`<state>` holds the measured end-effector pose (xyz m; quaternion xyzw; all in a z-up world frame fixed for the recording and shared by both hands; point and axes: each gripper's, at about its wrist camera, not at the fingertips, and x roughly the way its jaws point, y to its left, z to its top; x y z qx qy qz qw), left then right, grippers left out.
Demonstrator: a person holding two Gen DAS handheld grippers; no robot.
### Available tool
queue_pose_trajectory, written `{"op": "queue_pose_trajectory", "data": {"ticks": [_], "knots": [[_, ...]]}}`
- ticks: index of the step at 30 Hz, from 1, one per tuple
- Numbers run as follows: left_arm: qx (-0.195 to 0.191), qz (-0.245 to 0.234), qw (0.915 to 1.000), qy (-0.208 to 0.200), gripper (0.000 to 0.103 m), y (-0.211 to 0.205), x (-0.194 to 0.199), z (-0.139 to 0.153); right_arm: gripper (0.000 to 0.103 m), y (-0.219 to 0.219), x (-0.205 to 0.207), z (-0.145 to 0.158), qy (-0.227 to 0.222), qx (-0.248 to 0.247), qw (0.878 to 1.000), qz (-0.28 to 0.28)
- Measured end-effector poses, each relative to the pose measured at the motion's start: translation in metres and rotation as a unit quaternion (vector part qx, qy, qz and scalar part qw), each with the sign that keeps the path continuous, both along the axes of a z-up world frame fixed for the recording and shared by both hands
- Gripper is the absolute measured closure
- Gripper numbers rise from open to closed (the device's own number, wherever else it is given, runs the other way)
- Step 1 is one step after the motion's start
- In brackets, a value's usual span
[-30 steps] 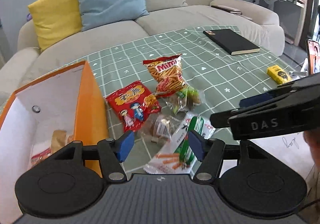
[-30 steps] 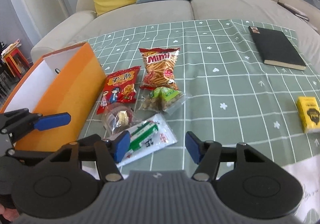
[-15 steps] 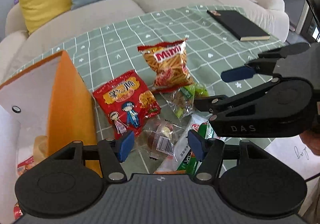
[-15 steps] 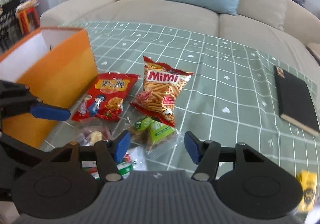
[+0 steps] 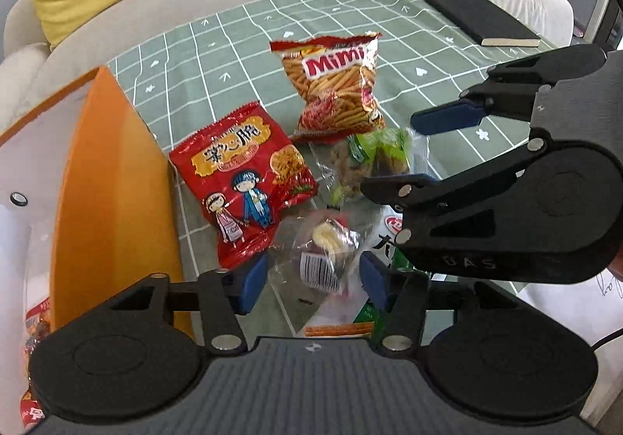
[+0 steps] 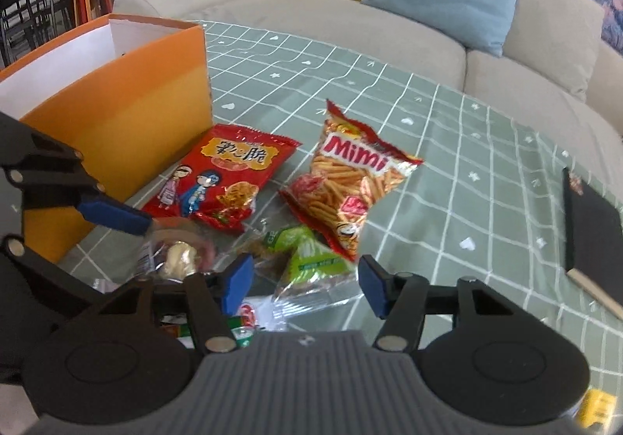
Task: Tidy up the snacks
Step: 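Grasp the clear barcoded pack with the left tool while the right tool grasps the green-labelled clear bag, then carry the clear pack with the left tool while the right tool carries the green bag into the box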
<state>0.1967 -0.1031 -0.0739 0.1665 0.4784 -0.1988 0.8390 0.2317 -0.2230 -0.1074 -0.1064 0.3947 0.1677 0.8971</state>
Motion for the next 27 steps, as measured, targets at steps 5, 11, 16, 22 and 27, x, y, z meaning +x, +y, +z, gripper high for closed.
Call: {"op": "queue_pose_trajectory", "data": {"ticks": [5,11,16,22,27], "knots": [[-0.01,0.009,0.9999,0.005,0.054,0.001,0.0,0.0,0.072,0.001,0.004,-0.008,0.018,-0.013,1.0,-0.021],[-0.026,0.03,0.9992,0.007,0.058,0.005,0.002,0.0,0.085,-0.004,0.005,-0.006,0.021,0.003,0.999,-0.042],[-0.043,0.04,0.9982,-0.006,0.058,0.008,-0.005,0.006,0.089,-0.006,0.005,-0.002,0.027,0.005,0.998,-0.059],[-0.053,0.051,0.997,-0.02,0.059,0.011,-0.016,0.017,0.091,-0.008,0.0,0.005,0.037,0.003,0.996,-0.075],[-0.07,0.07,0.9946,-0.029,0.059,0.018,-0.024,0.027,0.092,-0.01,-0.008,0.011,0.04,0.002,0.995,-0.087]]}}
